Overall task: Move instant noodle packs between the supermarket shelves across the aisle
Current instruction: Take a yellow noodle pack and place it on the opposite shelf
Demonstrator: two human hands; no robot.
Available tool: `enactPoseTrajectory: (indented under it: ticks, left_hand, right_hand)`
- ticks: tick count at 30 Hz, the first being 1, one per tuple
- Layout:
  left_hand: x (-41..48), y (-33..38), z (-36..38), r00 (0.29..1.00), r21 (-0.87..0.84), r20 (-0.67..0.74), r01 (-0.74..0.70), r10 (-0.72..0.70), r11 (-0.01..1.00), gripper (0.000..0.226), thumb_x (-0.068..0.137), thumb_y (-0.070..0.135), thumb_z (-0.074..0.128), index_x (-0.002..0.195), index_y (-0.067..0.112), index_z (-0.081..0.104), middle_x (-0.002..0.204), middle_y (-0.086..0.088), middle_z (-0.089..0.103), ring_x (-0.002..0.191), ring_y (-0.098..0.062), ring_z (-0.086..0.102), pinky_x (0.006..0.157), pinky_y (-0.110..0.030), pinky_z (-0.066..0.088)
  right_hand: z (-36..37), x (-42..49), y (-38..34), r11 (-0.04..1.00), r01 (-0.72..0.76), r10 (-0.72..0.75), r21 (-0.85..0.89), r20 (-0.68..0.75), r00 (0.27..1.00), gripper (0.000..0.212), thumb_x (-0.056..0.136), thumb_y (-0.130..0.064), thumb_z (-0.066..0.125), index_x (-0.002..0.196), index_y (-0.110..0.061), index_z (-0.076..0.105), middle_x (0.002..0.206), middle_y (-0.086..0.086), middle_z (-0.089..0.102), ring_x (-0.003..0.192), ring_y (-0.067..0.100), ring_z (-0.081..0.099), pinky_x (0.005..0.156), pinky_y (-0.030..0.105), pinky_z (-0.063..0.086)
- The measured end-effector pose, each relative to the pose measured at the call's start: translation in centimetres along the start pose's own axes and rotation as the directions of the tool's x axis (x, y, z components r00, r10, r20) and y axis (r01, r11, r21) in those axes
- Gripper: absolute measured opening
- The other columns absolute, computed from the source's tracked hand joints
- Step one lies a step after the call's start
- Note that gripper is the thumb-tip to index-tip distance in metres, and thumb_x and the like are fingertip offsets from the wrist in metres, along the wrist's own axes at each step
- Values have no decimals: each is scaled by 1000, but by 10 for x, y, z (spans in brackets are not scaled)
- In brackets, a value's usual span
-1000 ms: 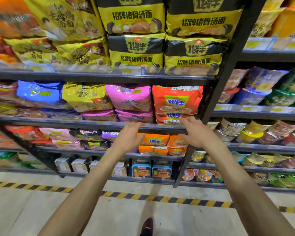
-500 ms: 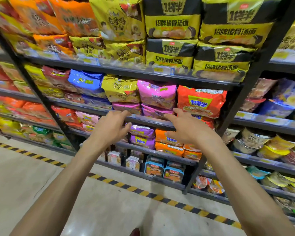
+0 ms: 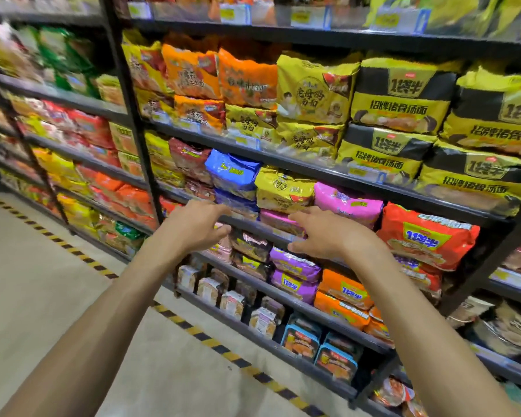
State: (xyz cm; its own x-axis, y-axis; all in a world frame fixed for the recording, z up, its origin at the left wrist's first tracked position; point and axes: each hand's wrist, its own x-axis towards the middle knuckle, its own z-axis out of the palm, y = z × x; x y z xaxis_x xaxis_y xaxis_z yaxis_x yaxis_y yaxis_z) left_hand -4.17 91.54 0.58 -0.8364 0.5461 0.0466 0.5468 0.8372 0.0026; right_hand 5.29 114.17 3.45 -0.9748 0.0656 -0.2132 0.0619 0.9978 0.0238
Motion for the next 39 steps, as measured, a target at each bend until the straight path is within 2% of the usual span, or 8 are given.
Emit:
enactPoseTrajectory:
  ticks: [4, 10, 15, 18, 21, 28, 32, 39]
  left_hand:
    - [-13, -62, -16, 999, 27, 28, 43, -43, 999, 52, 99, 53, 49, 147, 34, 44, 146, -4, 53, 130, -31, 52, 99, -46, 50]
    - [-46, -167, -30, 991, 1, 37, 129, -129, 992, 55, 99, 52, 48, 149, 30, 44, 143, -4, 55, 128, -28, 55, 100, -46, 51]
    - [-69, -249, -38, 984, 0, 49, 169, -169, 986, 52, 100, 52, 49, 146, 28, 47, 143, -1, 58, 127, -25, 56, 99, -47, 52]
    - [-79, -283, -47, 980, 7, 52, 190, -190, 982, 55, 102, 50, 48, 151, 26, 42, 148, 0, 54, 132, -24, 53, 100, -44, 51]
    - [-86, -314, -52, 977, 18, 39, 209, -210, 978, 56, 102, 50, 48, 152, 27, 40, 146, -1, 56, 132, -25, 54, 99, -47, 52]
    - [-99, -382, -61, 964, -14, 30, 263, -263, 965, 58, 101, 51, 49, 153, 27, 39, 152, -4, 49, 137, -26, 48, 102, -45, 49]
    - [-100, -414, -59, 949, -22, 28, 313, -313, 949, 57, 102, 51, 48, 153, 27, 39, 154, -4, 45, 138, -27, 46, 105, -48, 47]
    - [-84, -481, -57, 922, -27, 21, 386, -386, 922, 53, 101, 50, 50, 150, 31, 41, 133, -4, 62, 123, -28, 57, 95, -49, 53]
  right_hand:
    - [-20, 24, -66, 998, 63, -63, 2, 10, 998, 71, 96, -50, 55, 156, -24, 26, 159, 12, 27, 142, 35, 35, 112, 46, 37]
    - [-38, 63, -168, 993, 122, -122, 7, 11, 992, 72, 95, -54, 52, 156, -32, 21, 161, 7, 23, 143, 32, 34, 110, 48, 39]
    - [-54, 89, -244, 982, 188, -188, 11, 25, 982, 72, 97, -50, 52, 158, -31, 17, 161, 7, 24, 143, 30, 35, 110, 41, 37]
    - [-65, 103, -283, 975, 222, -222, 24, 11, 975, 73, 97, -48, 53, 158, -29, 18, 161, 8, 24, 144, 30, 34, 111, 41, 35]
    - [-71, 119, -319, 966, 257, -257, 26, -6, 966, 72, 97, -50, 53, 157, -29, 20, 161, 8, 25, 143, 30, 36, 112, 42, 36]
    - [-85, 160, -391, 945, 327, -327, -7, 34, 945, 71, 98, -49, 50, 158, -29, 18, 162, 6, 24, 141, 29, 38, 110, 43, 40]
    - [-98, 182, -422, 933, 360, -360, -24, 18, 933, 73, 98, -52, 51, 158, -29, 17, 164, 0, 21, 148, 24, 29, 115, 41, 34]
    - [-110, 231, -474, 915, 404, -404, -4, 13, 915, 69, 96, -52, 52, 156, -33, 24, 160, 1, 27, 140, 26, 40, 107, 41, 42]
